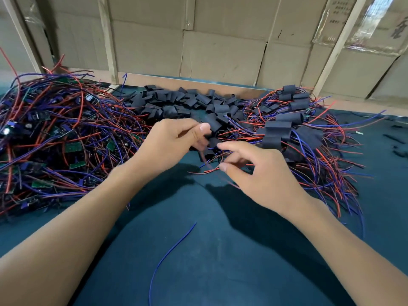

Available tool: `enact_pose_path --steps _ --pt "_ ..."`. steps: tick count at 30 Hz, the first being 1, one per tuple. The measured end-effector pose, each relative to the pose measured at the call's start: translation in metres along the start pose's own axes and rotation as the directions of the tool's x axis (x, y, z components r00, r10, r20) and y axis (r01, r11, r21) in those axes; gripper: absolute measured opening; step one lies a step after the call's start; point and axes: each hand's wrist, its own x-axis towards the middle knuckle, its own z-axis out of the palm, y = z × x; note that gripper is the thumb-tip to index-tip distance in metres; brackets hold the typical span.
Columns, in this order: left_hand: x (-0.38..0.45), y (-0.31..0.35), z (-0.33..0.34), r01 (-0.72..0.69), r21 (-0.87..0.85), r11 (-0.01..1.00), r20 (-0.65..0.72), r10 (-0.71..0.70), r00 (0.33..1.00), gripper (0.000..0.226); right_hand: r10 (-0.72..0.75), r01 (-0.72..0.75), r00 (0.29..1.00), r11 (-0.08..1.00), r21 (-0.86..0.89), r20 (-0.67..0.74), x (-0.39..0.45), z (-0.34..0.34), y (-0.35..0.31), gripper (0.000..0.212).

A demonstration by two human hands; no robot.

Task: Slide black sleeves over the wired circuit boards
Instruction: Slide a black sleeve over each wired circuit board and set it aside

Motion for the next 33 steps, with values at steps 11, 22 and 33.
enact_pose_path --steps 11,22,33 --pt "0.010 -0.025 -0.042 0.156 0.932 0.329 0.008 -0.447 0.894 0.029 -0.010 0.039 0.984 0.986 -0.161 0.179 0.000 0.000 0.004 0.014" --pt "0.006 -0.008 -0.046 -0.041 0.808 0.588 0.284 -0.327 0.901 0.014 -0.067 0.092 0.987 0.981 -0.171 0.143 0.000 0.001 0.010 0.013" --pt "-0.018 0.023 0.018 -0.392 0.262 0.882 0.055 0.392 0.918 0.013 0.157 -0.135 0.985 0.959 0.250 -0.070 0.005 0.000 0.014 0.015"
